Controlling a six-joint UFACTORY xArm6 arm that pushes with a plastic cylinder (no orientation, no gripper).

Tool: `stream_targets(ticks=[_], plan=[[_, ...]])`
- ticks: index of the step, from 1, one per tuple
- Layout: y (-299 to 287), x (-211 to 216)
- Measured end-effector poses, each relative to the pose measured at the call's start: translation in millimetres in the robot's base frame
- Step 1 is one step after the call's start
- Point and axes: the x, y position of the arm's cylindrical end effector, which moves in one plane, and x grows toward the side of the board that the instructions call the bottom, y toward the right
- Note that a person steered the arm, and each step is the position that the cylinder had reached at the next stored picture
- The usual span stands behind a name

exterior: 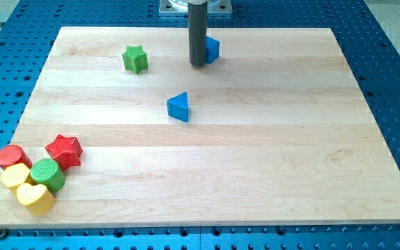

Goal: Push the green star into the cube

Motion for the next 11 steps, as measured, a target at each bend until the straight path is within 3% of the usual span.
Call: stream_targets(ticks=[1,2,3,4,6,7,9,10,11], plan=[[15.7,-33.1],[-32.3,44.6],[-127.5,75.9],[-192.9,66.3],[-95.0,-10.3],[-17.8,-10.3],[-58.8,16.9],[-69.0,13.5],[-32.9,-18.7]])
